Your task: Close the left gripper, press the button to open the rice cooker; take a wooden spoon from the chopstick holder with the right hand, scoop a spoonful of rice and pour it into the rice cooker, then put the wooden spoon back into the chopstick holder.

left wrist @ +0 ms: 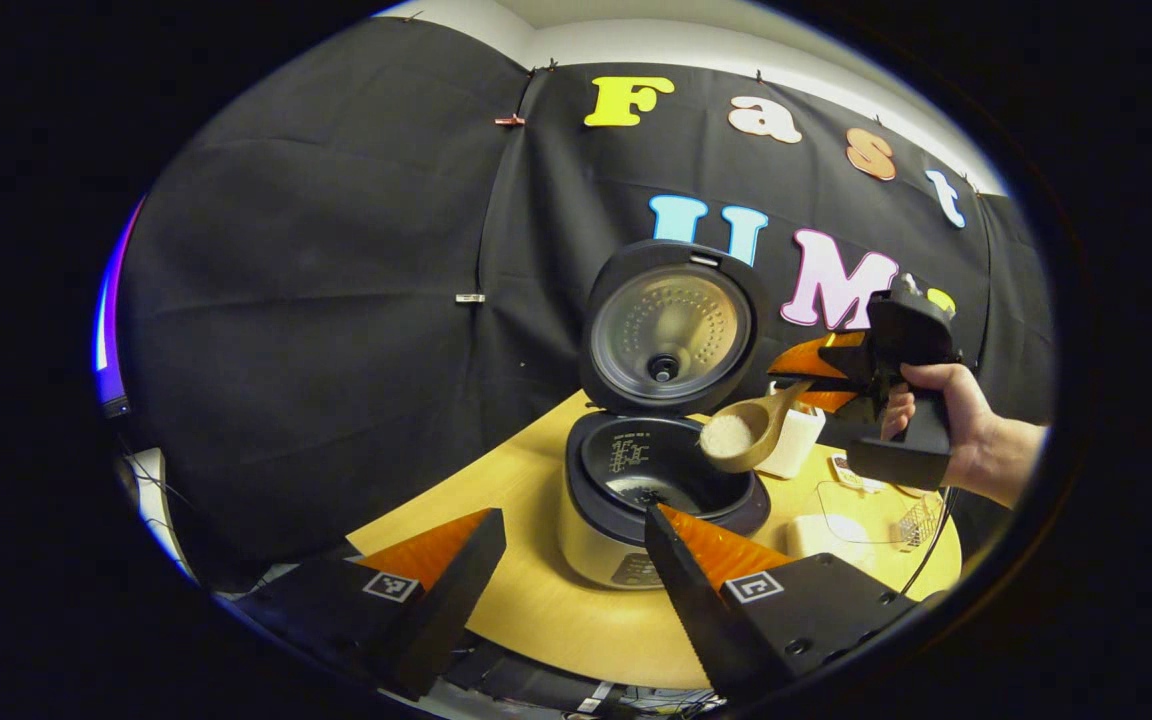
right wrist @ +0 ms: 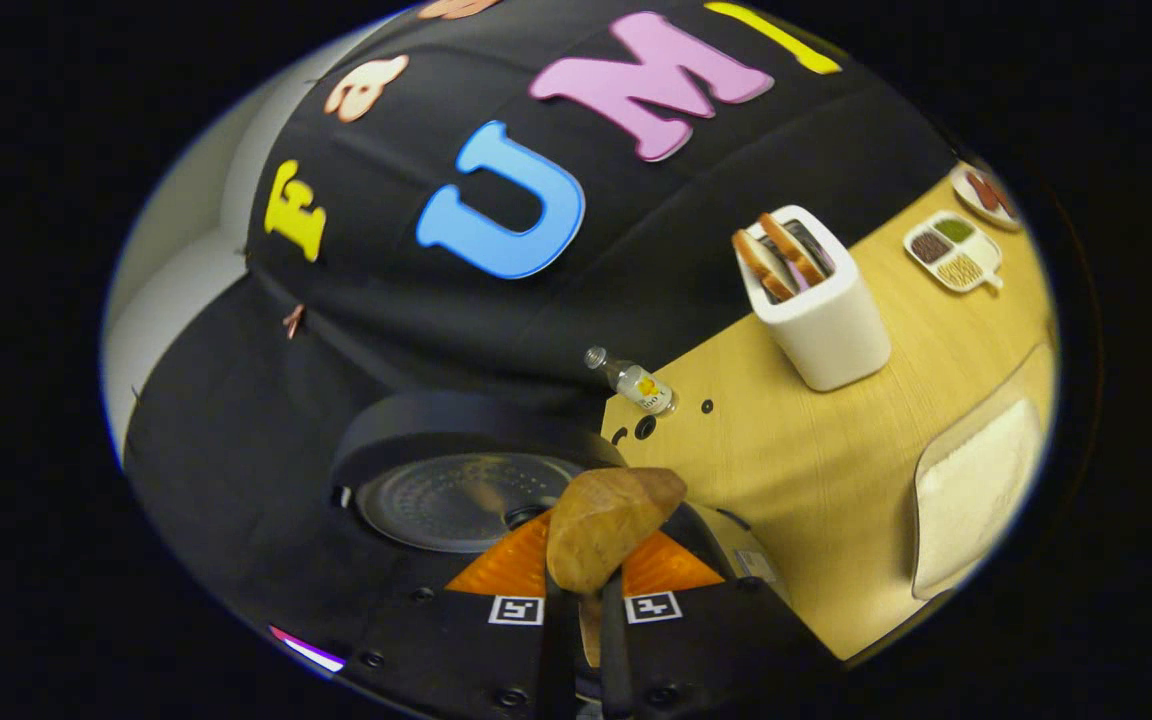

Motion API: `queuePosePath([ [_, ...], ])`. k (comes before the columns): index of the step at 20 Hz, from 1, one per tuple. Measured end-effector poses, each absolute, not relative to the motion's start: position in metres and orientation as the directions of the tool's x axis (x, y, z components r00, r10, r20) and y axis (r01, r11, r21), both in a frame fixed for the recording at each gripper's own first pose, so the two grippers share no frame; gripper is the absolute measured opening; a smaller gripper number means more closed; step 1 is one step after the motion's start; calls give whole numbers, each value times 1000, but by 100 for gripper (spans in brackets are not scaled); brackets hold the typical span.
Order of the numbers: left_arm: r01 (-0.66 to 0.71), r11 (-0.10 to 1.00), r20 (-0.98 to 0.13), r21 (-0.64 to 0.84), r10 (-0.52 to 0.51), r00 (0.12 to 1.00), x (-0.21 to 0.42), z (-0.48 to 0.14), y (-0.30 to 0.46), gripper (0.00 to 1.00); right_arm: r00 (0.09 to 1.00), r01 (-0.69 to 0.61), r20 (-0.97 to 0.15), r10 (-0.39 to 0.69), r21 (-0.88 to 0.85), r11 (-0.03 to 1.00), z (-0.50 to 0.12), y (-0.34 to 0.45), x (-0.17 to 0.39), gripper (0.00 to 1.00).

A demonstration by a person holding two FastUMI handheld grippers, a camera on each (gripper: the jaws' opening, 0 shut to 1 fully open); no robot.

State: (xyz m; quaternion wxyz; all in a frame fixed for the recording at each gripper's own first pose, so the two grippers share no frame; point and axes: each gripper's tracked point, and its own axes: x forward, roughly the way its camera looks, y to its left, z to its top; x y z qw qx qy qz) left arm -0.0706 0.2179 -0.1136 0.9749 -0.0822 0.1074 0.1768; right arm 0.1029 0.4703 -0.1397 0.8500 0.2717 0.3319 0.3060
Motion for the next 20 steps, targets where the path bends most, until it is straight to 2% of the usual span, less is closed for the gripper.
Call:
queuePosePath([
  [3, -376, 919, -242, -120, 340, 909, -74, -116, 228, 95, 568, -520, -385, 727, 517, 680, -143, 496, 92, 15],
  [6, -389, 912, -246, -131, 350, 904, -75, -120, 234, 95, 554, -637, -367, 747, 391, 664, -143, 513, 87, 15],
  [10, -396, 908, -248, -137, 356, 901, -73, -122, 238, 95, 539, -680, -372, 756, 338, 651, -149, 524, 83, 15],
  [15, -397, 911, -245, -112, 362, 899, -74, -124, 242, 95, 525, -777, -360, 772, 168, 607, -147, 533, 74, 14],
  [20, -395, 913, -239, -99, 363, 900, -71, -121, 244, 95, 461, -869, -349, 816, 8, 495, -147, 547, 47, 15],
])
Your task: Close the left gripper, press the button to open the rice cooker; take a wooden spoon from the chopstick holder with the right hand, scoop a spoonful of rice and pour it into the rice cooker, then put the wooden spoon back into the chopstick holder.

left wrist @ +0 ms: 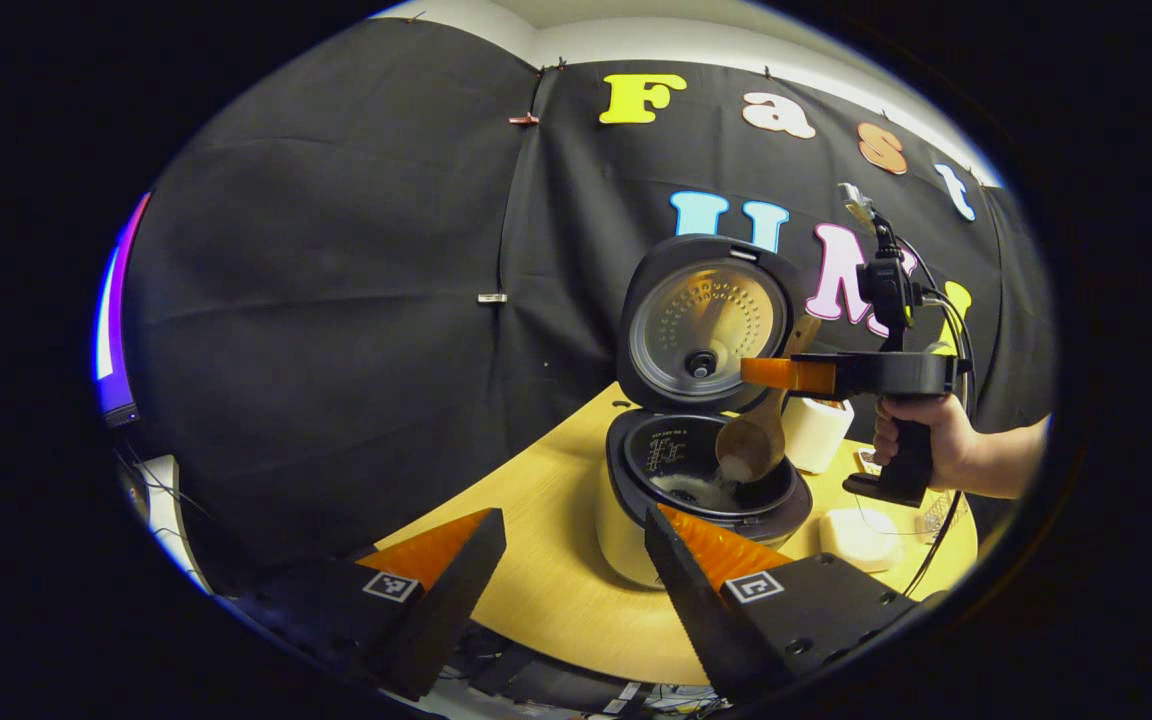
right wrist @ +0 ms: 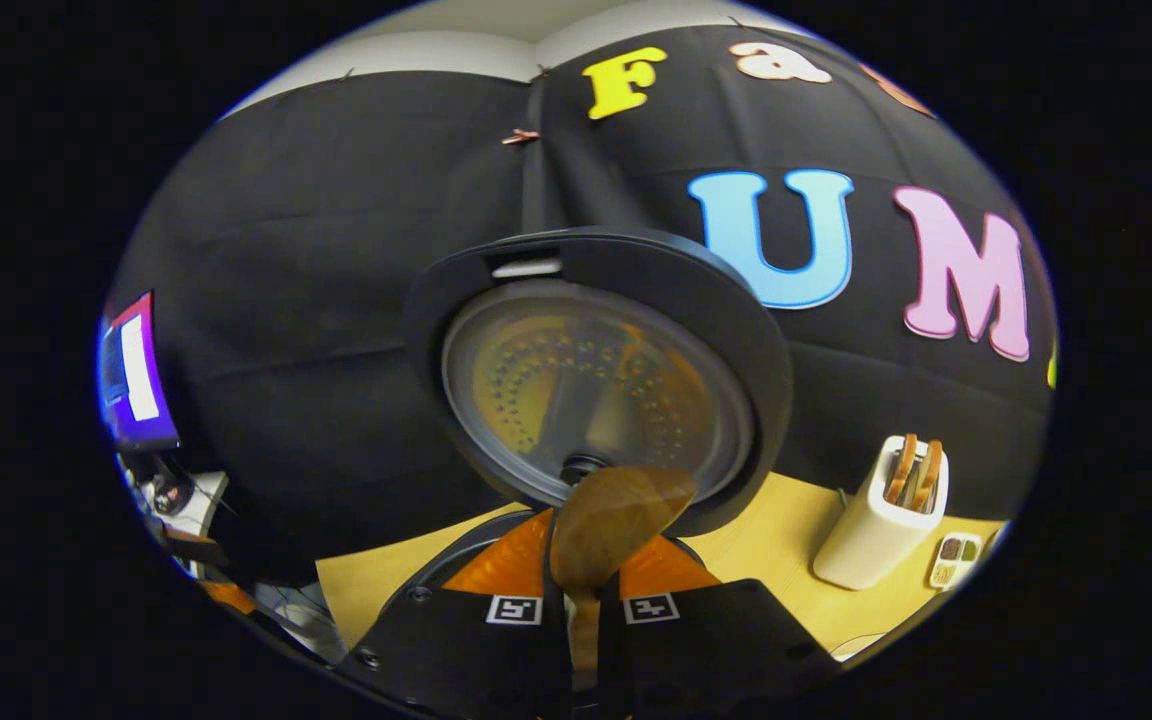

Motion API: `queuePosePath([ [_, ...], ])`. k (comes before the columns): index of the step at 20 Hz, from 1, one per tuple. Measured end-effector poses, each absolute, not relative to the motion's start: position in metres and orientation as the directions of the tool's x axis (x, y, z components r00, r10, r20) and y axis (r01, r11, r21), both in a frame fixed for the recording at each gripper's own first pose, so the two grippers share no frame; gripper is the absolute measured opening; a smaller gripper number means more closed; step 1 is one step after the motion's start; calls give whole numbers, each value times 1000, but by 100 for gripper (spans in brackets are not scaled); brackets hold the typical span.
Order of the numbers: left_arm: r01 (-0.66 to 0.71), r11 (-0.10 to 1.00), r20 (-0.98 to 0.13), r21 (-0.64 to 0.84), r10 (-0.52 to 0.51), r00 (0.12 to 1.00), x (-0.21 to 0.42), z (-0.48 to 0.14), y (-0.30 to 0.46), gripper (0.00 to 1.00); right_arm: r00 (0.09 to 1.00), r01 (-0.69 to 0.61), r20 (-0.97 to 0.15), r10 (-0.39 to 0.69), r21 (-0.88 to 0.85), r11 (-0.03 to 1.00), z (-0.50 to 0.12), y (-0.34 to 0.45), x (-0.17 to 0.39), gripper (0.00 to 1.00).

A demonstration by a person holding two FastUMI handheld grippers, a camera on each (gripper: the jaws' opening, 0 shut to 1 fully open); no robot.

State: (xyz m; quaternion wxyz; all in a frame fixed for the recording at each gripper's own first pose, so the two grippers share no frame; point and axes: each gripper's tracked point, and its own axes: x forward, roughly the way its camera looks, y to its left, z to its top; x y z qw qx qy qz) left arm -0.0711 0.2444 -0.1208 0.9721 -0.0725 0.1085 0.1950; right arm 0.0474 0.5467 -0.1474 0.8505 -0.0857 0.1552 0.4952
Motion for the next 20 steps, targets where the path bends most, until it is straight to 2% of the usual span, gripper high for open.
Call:
queuePosePath([
  [5, -396, 913, -230, -99, 367, 902, -71, -119, 243, 95, 406, -914, -321, 856, -126, 386, -148, 553, 26, 15],
  [6, -398, 911, -230, -103, 368, 901, -72, -119, 243, 92, 395, -919, -325, 859, -143, 368, -151, 552, 22, 14],
  [8, -403, 910, -230, -102, 372, 899, -75, -120, 242, 95, 389, -921, -339, 856, -160, 355, -155, 549, 18, 14],
  [14, -400, 912, -224, -91, 372, 901, -76, -119, 237, 95, 451, -882, -321, 833, -20, 470, -136, 529, 37, 14],
  [15, -396, 914, -221, -89, 369, 903, -75, -119, 235, 92, 466, -871, -307, 830, 5, 491, -128, 525, 41, 14],
  [16, -391, 916, -218, -87, 366, 905, -74, -116, 233, 95, 480, -859, -293, 827, 34, 511, -119, 520, 45, 14],
  [20, -358, 929, -206, -93, 334, 920, -63, -108, 214, 95, 544, -798, -261, 797, 132, 588, -91, 484, 69, 14],
])
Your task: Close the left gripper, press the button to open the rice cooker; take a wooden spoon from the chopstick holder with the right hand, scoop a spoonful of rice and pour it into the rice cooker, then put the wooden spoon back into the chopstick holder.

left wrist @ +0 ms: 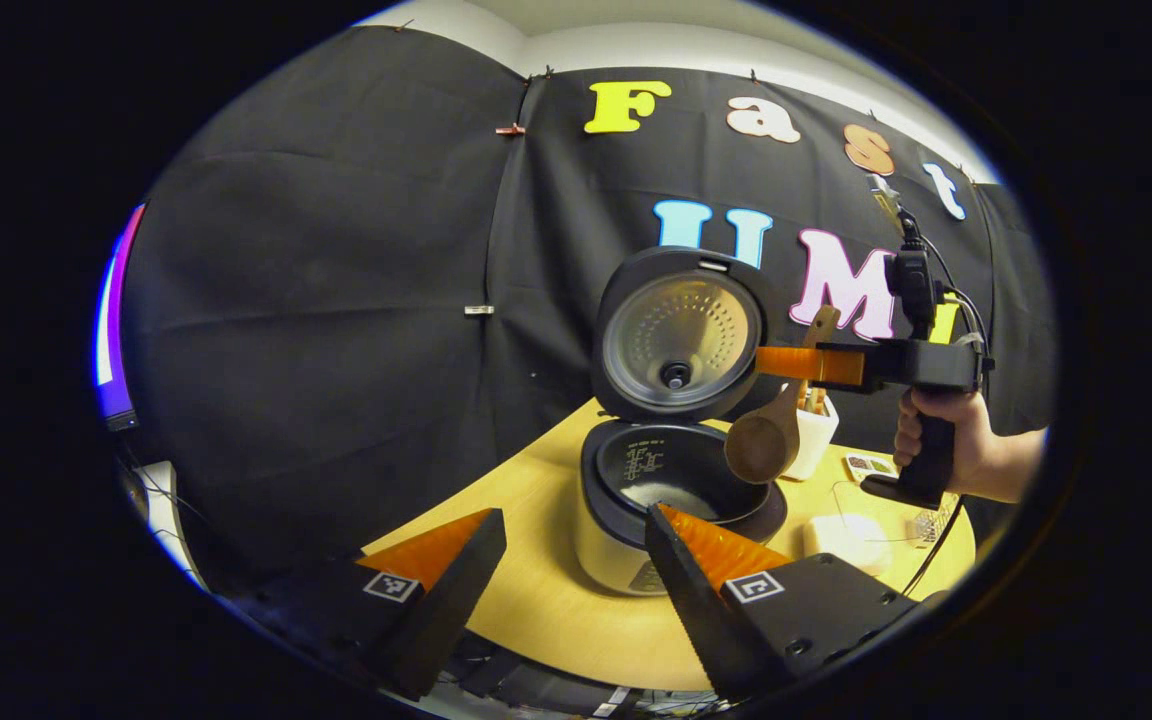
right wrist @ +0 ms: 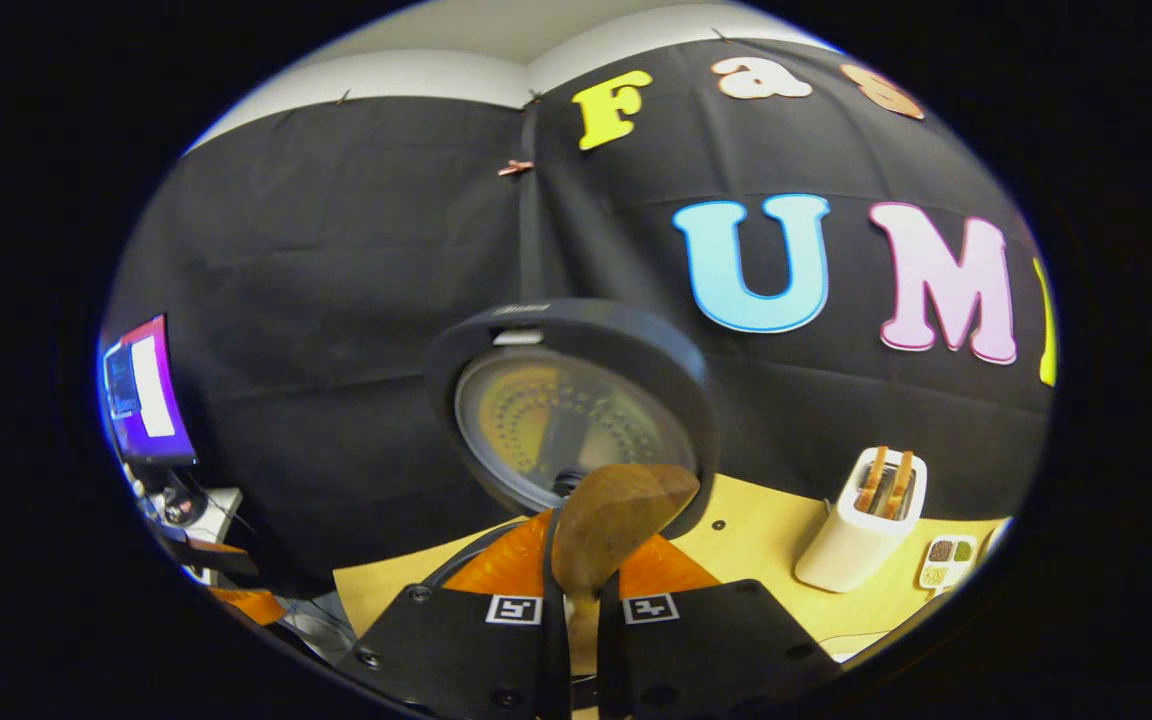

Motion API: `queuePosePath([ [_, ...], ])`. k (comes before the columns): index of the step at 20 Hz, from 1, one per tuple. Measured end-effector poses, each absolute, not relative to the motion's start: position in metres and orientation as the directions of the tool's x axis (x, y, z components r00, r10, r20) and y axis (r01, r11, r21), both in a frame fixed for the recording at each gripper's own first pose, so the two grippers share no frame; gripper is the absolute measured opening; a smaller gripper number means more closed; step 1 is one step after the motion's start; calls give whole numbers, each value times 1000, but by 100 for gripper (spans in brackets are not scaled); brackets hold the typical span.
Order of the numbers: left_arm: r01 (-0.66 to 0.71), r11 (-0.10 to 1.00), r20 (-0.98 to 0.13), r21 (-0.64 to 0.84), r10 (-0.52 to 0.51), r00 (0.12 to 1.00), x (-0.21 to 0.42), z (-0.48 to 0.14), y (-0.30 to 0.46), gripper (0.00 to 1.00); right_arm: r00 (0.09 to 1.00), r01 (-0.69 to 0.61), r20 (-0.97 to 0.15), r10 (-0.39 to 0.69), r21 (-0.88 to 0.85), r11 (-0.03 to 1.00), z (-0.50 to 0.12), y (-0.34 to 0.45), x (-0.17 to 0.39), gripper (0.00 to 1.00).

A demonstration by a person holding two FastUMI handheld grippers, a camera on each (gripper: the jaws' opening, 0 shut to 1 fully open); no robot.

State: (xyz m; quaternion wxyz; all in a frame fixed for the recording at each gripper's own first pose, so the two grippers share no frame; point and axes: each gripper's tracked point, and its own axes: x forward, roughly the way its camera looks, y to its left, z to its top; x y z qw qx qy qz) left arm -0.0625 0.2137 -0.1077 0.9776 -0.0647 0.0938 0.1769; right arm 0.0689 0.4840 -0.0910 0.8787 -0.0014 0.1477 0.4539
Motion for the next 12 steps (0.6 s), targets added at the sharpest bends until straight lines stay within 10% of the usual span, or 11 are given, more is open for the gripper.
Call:
queuePosePath([
  [12, -197, 971, -177, -138, 172, 969, -2, -85, 121, 96, 850, -458, -230, 473, 121, 881, -56, 234, 171, 14],
])
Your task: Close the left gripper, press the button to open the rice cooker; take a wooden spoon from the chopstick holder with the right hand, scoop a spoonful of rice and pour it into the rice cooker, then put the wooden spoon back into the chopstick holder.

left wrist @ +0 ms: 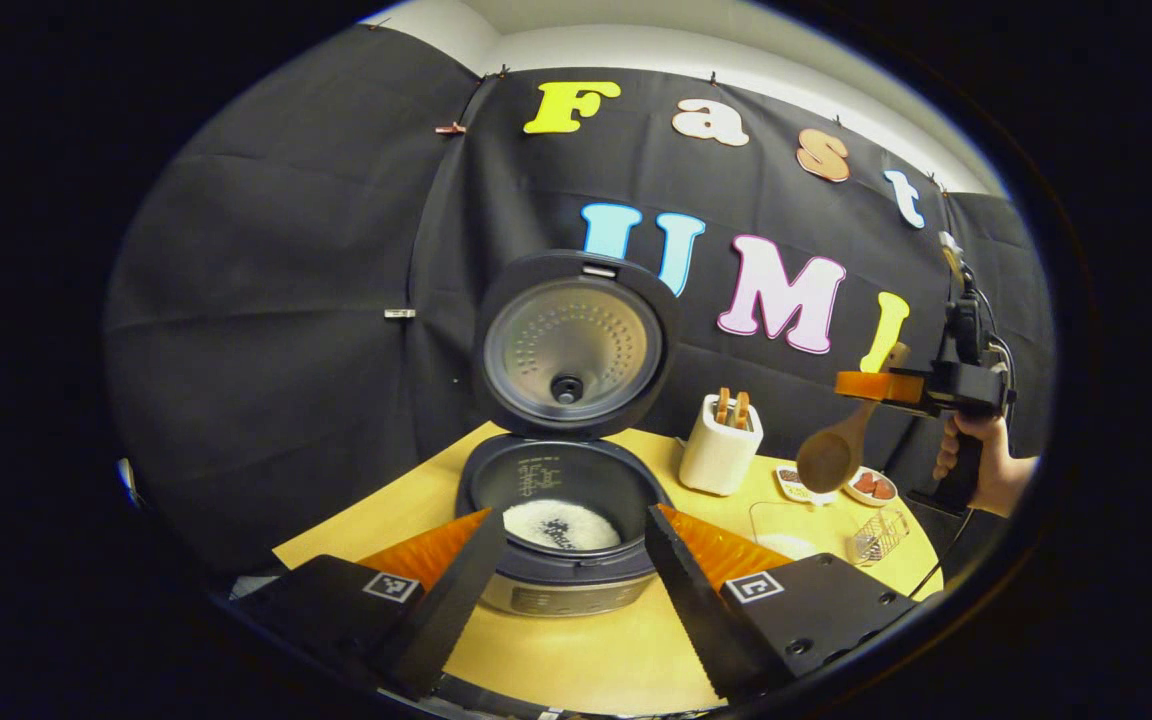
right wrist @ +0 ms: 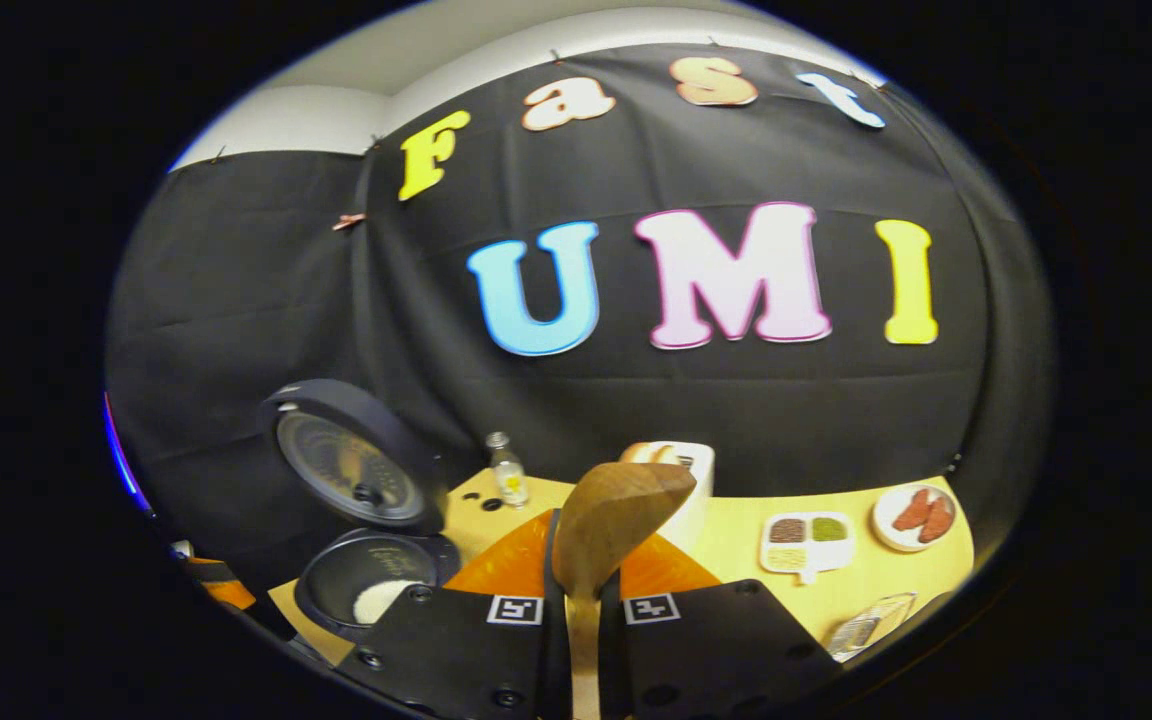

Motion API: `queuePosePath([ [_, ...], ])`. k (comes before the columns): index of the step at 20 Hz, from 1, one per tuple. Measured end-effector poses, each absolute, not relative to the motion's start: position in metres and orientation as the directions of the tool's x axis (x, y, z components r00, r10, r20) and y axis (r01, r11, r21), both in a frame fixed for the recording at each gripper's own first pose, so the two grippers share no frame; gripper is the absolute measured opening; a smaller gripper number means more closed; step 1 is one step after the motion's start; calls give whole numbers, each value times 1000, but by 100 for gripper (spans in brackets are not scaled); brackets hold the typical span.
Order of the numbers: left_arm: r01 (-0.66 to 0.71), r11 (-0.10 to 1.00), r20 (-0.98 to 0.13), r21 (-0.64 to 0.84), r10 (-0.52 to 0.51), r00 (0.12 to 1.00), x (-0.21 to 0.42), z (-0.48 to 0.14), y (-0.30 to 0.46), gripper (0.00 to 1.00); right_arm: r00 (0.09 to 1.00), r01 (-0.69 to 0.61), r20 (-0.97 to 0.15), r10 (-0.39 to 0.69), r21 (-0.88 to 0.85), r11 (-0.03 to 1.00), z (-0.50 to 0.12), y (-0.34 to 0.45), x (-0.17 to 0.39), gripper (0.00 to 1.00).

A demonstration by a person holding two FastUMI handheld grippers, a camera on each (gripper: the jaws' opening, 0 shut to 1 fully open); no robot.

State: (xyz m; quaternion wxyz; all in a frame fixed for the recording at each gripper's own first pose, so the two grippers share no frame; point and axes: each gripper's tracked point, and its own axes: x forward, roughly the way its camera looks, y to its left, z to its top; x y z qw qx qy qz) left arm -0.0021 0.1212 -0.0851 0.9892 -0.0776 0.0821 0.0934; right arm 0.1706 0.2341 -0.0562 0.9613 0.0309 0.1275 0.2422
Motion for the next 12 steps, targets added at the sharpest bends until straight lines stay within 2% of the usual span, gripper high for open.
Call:
queuePosePath([
  [2, -182, 975, -172, -130, 158, 972, 6, -82, 108, 95, 897, -367, -205, 391, 146, 919, -43, 181, 185, 14],
  [3, -175, 977, -171, -125, 153, 973, 10, -82, 102, 95, 916, -318, -201, 347, 163, 934, -42, 155, 190, 10],
  [4, -170, 978, -171, -119, 149, 974, 13, -80, 96, 95, 930, -270, -205, 305, 181, 946, -43, 130, 195, 14],
  [6, -169, 979, -173, -110, 149, 974, 19, -78, 88, 95, 947, -174, -231, 224, 217, 961, -55, 81, 204, 14],
  [12, -227, 961, -196, -156, 195, 961, 18, -65, 75, 95, 960, 113, -279, -8, 362, 925, -84, -42, 225, 14],
])
